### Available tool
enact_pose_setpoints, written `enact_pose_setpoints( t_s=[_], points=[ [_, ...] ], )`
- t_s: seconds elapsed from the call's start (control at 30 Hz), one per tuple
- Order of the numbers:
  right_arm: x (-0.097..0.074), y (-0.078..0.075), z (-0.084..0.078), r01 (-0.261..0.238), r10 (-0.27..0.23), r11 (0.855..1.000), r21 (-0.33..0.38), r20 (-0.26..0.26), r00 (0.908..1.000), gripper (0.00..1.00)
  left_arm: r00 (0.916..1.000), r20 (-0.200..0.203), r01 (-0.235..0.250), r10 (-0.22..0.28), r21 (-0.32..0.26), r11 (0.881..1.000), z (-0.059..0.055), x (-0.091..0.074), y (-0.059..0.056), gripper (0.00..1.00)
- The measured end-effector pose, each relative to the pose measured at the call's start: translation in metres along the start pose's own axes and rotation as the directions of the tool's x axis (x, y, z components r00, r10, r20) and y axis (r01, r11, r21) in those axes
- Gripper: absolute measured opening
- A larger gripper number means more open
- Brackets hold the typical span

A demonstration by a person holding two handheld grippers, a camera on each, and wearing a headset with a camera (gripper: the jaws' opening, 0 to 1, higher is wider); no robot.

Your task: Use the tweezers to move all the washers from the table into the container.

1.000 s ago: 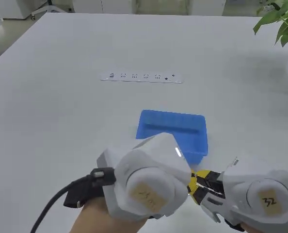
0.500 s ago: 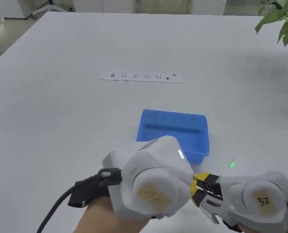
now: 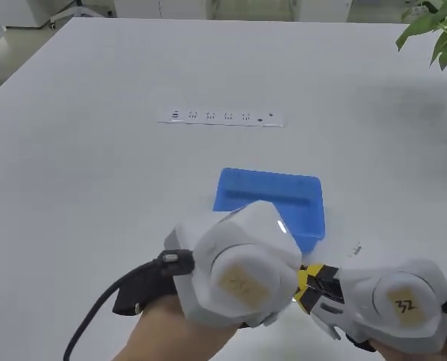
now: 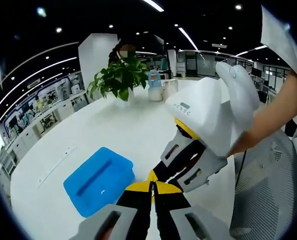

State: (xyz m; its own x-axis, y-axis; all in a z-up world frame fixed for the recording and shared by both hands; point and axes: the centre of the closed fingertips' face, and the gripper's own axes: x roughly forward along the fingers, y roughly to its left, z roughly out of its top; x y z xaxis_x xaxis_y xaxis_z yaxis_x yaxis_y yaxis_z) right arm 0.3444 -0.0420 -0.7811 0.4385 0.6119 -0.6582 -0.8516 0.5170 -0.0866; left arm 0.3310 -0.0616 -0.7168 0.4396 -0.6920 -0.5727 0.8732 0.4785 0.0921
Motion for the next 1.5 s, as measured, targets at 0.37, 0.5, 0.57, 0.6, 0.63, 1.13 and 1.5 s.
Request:
enact_pose_setpoints(
  t_s=[0.37,0.5,0.57,0.6,0.63,1.13,1.5],
  points=[
    [-0.01,-0.004,0.01,0.035,-0.036,0.996,-0.084,-0.003,0.9994,0.03,0.9997,0.022,-0.007,0.006,0.028,1.0,0.012,-0.006,-0.001,0.0],
    [-0.015,-0.009,0.022,0.041,-0.04,0.994,-0.102,0.012,0.9991,0.03,0.999,0.039,-0.023,0.021,0.052,0.998,0.022,-0.012,0.003,0.0],
    [-0.016,-0.012,0.029,0.049,-0.047,0.993,-0.11,0.024,0.9986,0.03,0.9985,0.047,-0.032,0.029,0.065,0.997,0.028,-0.015,0.006,0.0],
    [-0.017,-0.013,0.033,0.051,-0.048,0.993,-0.109,0.032,0.9983,0.03,0.9981,0.051,-0.037,0.033,0.073,0.997,0.03,-0.017,0.008,0.0],
    [-0.018,-0.015,0.036,0.054,-0.05,0.993,-0.107,0.04,0.998,0.03,0.998,0.053,-0.039,0.035,0.077,0.996,0.032,-0.018,0.01,0.0],
    [-0.018,-0.042,0.075,0.104,-0.089,0.984,-0.142,0.108,0.9902,0.03,0.9908,0.092,-0.112,0.099,0.141,0.984,0.06,-0.024,0.04,0.0],
    [0.006,-0.066,0.08,0.11,-0.096,0.984,-0.14,0.103,0.99,0.03,0.9904,0.083,-0.121,0.11,0.133,0.984,0.056,-0.008,0.068,0.0]
  ],
)
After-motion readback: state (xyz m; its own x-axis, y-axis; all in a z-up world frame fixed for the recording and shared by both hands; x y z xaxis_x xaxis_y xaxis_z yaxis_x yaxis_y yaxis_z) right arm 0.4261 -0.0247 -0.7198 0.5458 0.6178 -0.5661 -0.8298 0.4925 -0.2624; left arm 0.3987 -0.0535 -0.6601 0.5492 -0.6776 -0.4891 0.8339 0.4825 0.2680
